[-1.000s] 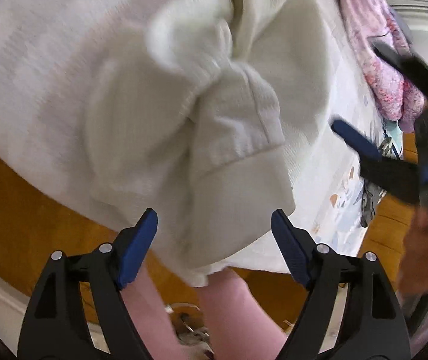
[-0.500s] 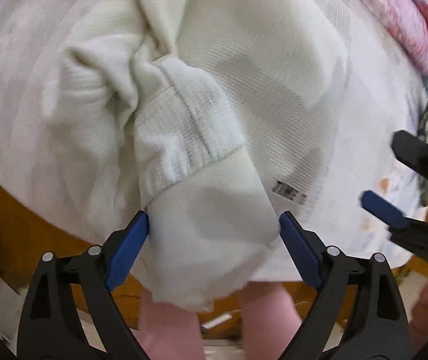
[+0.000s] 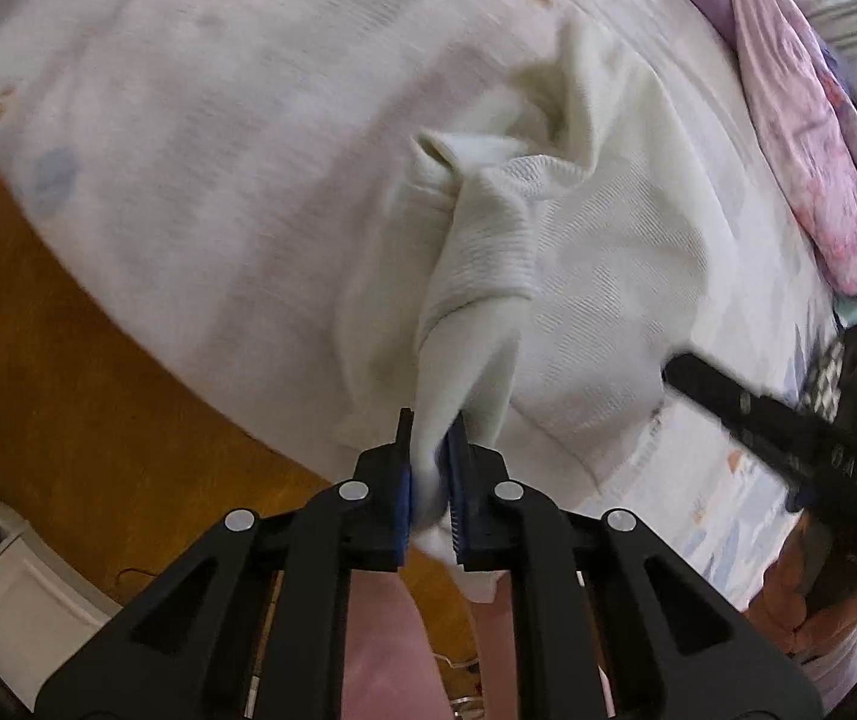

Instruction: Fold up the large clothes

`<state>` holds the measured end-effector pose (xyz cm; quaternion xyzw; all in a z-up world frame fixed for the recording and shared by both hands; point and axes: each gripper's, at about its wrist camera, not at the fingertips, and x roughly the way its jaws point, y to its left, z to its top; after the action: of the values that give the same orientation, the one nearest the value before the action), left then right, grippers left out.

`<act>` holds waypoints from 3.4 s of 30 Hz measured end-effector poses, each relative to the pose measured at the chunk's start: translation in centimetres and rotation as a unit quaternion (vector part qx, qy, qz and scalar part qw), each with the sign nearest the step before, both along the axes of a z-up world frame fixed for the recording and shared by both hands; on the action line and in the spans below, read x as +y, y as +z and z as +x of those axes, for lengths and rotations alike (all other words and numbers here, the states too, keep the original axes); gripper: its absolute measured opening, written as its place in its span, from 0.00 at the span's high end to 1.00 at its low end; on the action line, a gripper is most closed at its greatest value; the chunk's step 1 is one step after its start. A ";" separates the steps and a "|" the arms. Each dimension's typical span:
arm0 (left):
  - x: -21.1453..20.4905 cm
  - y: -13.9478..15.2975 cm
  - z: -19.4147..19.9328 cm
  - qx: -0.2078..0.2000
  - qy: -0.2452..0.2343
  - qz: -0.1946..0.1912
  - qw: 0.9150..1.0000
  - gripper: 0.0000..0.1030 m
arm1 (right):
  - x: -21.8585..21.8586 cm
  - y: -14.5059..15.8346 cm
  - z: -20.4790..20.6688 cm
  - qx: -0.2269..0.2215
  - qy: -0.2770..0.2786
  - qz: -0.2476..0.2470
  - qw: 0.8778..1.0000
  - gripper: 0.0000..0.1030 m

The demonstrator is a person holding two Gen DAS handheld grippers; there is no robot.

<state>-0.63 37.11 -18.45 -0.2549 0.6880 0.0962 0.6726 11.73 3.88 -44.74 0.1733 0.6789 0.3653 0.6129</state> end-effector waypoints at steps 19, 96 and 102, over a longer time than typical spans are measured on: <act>7.7 -8.4 -3.2 0.115 -0.005 0.040 0.993 0.78 | 15.9 -10.2 4.0 0.060 0.032 -0.083 0.994 1.00; 4.7 -5.2 7.0 -0.013 -0.237 0.033 0.971 0.34 | -6.2 -2.8 -10.5 0.040 -0.174 -0.168 0.970 0.23; 4.7 -7.3 11.1 -0.038 -0.243 0.021 0.969 0.31 | -7.1 -4.6 -5.8 -0.020 -0.199 -0.169 0.965 0.14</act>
<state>10.51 41.86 -25.71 -0.0696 0.7012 -0.0655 0.7065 5.94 -3.18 -49.37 0.1913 0.6707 0.1195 0.7066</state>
